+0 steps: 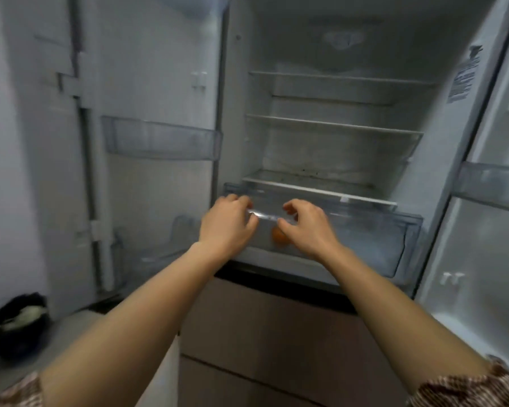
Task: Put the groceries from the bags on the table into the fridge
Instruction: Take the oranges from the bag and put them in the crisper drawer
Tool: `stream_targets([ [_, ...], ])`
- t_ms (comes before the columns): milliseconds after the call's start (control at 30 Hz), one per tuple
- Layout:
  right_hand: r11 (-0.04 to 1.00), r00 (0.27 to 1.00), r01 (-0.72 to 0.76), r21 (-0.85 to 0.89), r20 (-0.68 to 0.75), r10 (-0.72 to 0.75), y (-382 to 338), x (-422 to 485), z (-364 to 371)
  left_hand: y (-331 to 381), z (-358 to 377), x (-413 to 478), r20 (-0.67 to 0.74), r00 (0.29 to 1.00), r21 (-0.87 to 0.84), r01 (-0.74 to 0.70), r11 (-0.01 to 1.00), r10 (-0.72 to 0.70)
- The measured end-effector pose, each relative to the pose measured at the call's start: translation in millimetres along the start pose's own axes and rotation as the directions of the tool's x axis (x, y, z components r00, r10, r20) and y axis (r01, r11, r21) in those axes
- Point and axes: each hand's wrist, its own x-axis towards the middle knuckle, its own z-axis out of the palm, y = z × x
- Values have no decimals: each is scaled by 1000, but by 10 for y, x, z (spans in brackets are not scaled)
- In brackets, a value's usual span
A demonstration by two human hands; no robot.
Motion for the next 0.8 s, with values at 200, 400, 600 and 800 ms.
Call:
stream_targets([
  [200,970,969,242,7,48,-242,-1088,-424,100,-462,-1072,-766,-141,990,162,37,986,-14],
  [400,894,893,425,140,95,-439,-2381,-803,493,-1257,-2054,-1495,-216,956,239,249,939,-199],
  [600,825,807,512,238,198,-557,-3873,-1252,1159,-2277,-3078,-2370,-187,869,330,495,804,-458],
  [800,807,739,546,226,323,-591,-5402,-1826,2006,-3441,-4023,-3296,-150,770,444,613,654,-620],
])
